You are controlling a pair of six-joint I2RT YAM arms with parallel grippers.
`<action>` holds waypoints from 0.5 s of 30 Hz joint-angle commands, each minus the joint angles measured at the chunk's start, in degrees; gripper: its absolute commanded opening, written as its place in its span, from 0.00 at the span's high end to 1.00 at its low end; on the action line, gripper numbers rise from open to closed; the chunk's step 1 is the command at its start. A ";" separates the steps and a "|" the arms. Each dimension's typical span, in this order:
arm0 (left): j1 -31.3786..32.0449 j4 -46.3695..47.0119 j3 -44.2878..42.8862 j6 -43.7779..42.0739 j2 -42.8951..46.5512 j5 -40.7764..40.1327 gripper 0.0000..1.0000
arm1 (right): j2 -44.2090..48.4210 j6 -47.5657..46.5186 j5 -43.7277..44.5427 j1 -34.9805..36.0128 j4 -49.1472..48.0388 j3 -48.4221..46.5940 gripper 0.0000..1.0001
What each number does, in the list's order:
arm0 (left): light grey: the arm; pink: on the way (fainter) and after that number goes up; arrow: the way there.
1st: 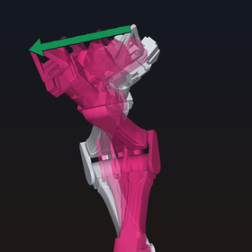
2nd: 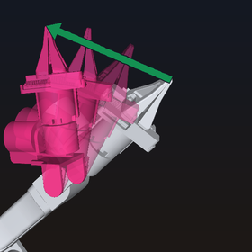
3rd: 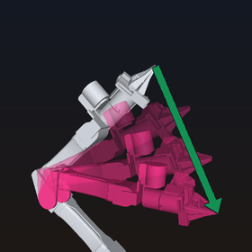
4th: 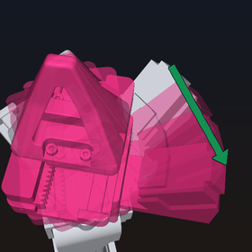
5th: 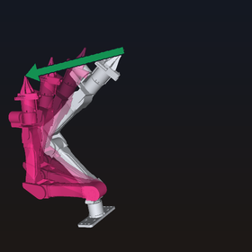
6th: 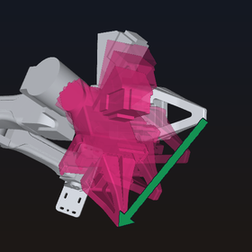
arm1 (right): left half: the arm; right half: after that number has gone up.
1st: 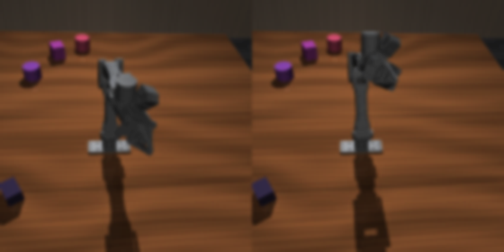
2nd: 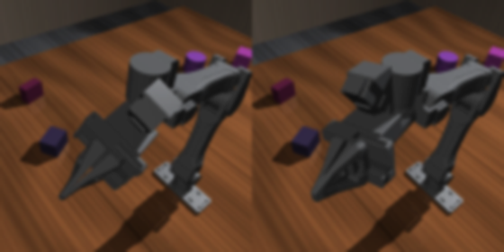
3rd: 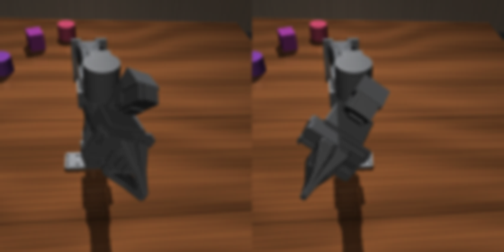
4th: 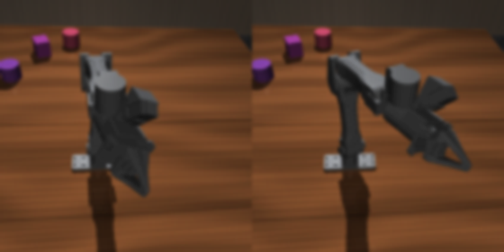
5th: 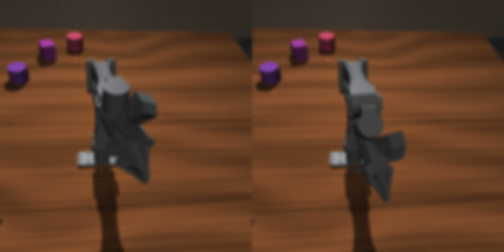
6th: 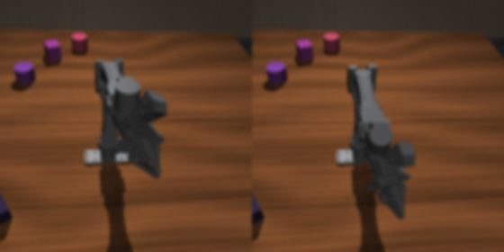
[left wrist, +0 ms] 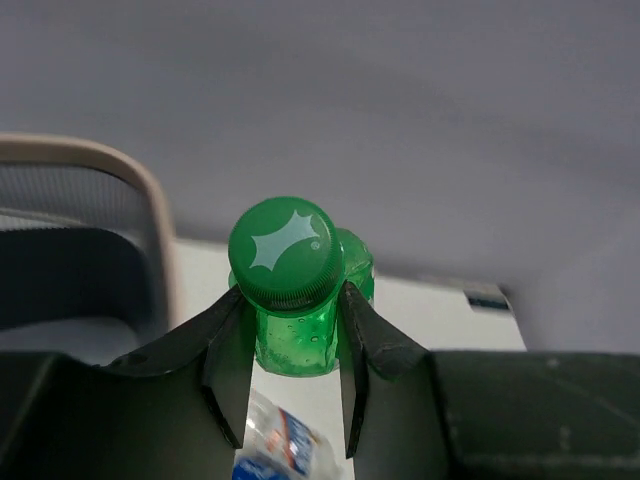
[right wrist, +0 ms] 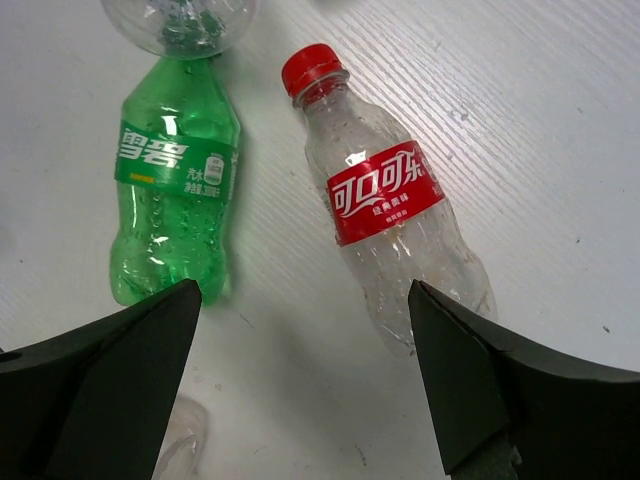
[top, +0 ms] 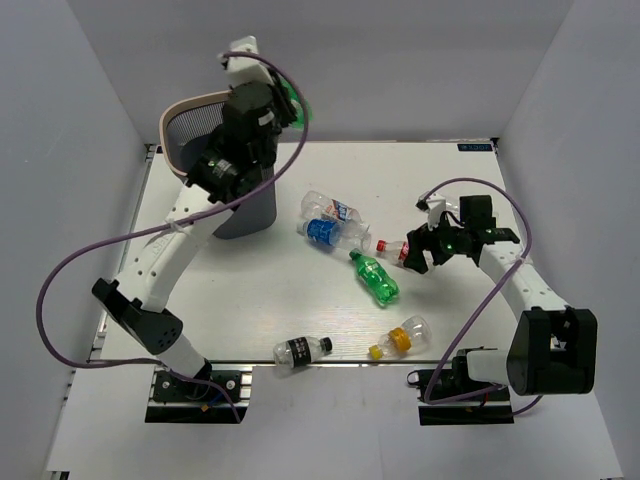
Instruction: Put the plastic bottles in the bin
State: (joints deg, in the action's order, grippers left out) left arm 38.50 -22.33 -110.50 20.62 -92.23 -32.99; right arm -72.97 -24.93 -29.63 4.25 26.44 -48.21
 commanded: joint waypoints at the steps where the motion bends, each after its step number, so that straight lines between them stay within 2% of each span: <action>1: -2.99 1.40 -2.79 -5.58 3.80 -15.16 0.78 | -0.68 -0.12 1.76 0.23 -1.12 -1.02 0.10; 4: -5.45 4.74 -3.32 -9.45 5.21 -18.76 0.76 | -0.86 -0.38 2.91 0.23 -1.83 -0.31 0.10; 5: -5.98 3.01 -3.93 -10.85 4.60 -21.82 0.75 | -1.21 -0.30 3.43 0.06 -2.00 -0.40 0.10; 8: -9.22 -4.35 -4.46 -9.39 3.29 -22.91 0.63 | -2.61 -0.21 4.66 0.23 -1.65 -1.19 0.10; 10: -11.86 -7.98 -3.76 -7.89 2.14 -20.98 0.37 | -3.32 -0.91 5.19 0.23 -1.30 -2.41 0.10; 11: -12.57 -13.13 -4.80 -6.66 1.35 -20.45 0.24 | -3.93 -1.35 5.37 0.41 -1.13 -2.77 0.10; 12: -13.36 -16.31 -6.03 -3.08 -0.48 -20.44 0.03 | -4.28 -2.13 5.72 0.41 -1.21 -3.55 0.10; 13: -14.58 -18.43 -7.00 -2.17 -1.11 -18.44 0.00 | -4.63 -2.75 5.72 0.32 -0.95 -3.91 0.10; 15: -15.12 -20.47 -7.63 -1.64 -1.11 -16.41 0.00 | -5.77 -6.08 6.42 0.76 -0.86 -4.53 0.10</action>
State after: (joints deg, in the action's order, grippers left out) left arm 24.36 -33.61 -116.14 16.34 -92.88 -51.48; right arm -78.00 -26.89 -24.43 4.32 25.80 -49.34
